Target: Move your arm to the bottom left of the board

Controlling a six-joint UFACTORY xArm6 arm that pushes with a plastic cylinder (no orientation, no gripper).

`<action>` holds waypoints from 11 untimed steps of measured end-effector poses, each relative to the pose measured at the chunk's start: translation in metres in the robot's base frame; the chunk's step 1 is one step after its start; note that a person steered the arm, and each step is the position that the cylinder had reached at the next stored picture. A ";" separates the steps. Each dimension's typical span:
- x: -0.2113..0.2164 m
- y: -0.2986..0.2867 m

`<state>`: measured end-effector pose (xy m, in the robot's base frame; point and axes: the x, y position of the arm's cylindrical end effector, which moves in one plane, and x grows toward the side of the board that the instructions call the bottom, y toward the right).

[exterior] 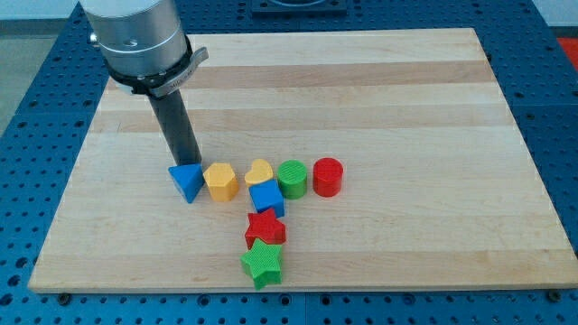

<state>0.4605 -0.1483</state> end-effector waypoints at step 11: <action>0.092 -0.082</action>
